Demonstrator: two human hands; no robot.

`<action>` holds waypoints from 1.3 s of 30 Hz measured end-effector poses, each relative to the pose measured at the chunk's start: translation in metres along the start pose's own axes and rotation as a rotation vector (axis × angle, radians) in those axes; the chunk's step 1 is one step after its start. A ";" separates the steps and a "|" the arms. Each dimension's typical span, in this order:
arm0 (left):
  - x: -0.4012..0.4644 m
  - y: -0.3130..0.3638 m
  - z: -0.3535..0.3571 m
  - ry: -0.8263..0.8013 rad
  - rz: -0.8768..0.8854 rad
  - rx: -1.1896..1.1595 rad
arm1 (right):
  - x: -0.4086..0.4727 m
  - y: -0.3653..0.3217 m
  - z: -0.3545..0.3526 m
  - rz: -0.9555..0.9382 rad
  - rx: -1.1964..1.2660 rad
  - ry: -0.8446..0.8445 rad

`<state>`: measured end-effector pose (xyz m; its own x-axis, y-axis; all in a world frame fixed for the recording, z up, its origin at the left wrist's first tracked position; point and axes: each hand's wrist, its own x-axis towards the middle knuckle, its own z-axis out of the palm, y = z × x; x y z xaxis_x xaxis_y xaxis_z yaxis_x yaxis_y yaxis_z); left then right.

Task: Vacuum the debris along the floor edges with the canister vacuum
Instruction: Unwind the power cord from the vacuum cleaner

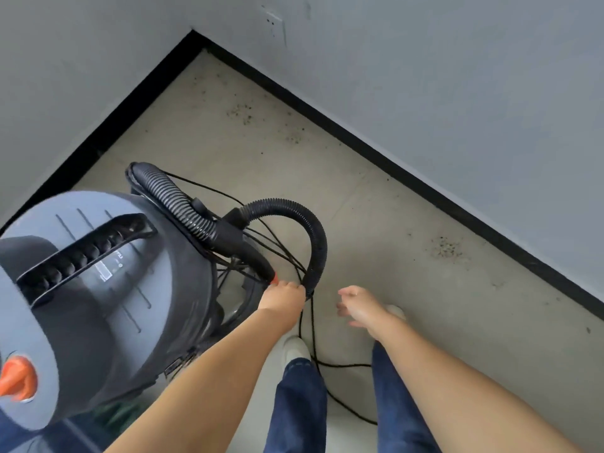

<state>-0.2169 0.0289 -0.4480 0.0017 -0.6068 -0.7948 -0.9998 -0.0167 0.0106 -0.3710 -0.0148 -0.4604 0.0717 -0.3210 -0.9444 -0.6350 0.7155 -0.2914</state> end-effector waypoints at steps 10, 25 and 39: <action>0.103 0.021 0.104 -0.100 -0.086 0.135 | 0.162 0.034 0.060 0.296 0.286 -0.193; 0.031 0.059 0.102 0.272 -0.011 -0.169 | 0.122 0.046 0.056 0.295 0.589 0.001; 0.024 0.069 -0.002 0.303 -0.012 -0.290 | 0.095 -0.050 -0.017 -0.100 0.441 0.464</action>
<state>-0.2853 0.0110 -0.4652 0.0621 -0.8107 -0.5821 -0.9529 -0.2217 0.2071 -0.3457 -0.0913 -0.5330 -0.2883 -0.5632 -0.7744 -0.2595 0.8244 -0.5030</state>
